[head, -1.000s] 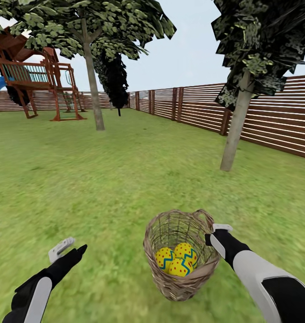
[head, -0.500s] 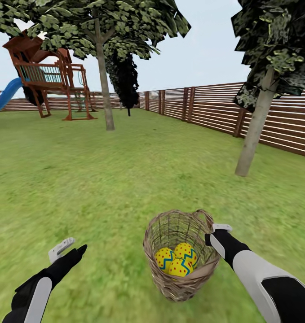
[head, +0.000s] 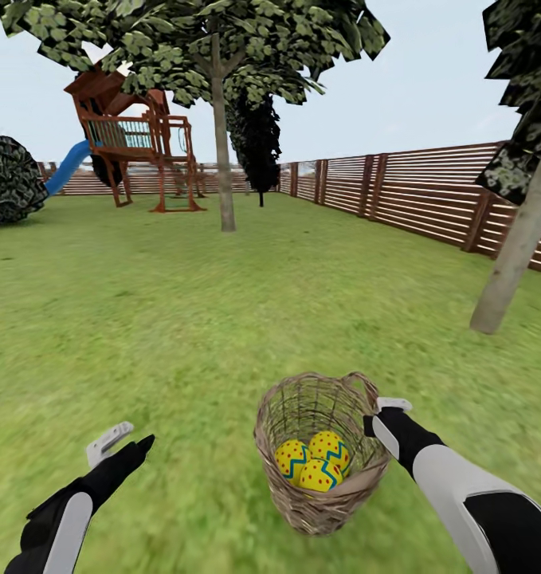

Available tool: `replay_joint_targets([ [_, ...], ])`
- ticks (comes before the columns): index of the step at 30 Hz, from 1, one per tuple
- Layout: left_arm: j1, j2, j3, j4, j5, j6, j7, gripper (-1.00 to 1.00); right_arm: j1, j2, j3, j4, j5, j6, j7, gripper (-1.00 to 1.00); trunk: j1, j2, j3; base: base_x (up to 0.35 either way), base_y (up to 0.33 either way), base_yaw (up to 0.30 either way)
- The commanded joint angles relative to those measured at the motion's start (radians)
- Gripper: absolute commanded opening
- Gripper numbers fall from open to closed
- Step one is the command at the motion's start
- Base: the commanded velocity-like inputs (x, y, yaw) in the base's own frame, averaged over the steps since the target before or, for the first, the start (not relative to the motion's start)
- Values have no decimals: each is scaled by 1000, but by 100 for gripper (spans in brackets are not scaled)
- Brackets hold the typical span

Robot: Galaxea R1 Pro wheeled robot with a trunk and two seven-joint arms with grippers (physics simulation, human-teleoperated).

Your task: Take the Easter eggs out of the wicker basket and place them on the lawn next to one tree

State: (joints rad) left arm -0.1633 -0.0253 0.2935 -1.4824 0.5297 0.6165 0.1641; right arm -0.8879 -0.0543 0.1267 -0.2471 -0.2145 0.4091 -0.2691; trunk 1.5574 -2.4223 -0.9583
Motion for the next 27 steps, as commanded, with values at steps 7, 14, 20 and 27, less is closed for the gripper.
replay_joint_targets([
  [7,-1,-1,1,-1,11,5,7,100,0,-1,5,-3,-12,5,-5,-100,0,0,-1,312,100,246],
  [14,-1,-1,1,-1,12,5,7,100,0,-1,5,-4,-12,5,-5,-100,0,0,-1,306,131,234],
  [20,-1,-1,1,-1,12,5,7,100,-1,-2,5,-4,-12,5,-6,-100,0,0,-1,306,140,56],
  [27,-1,-1,0,-1,12,5,7,100,0,-1,5,-5,-11,5,-7,-100,0,0,-1,309,119,0],
])
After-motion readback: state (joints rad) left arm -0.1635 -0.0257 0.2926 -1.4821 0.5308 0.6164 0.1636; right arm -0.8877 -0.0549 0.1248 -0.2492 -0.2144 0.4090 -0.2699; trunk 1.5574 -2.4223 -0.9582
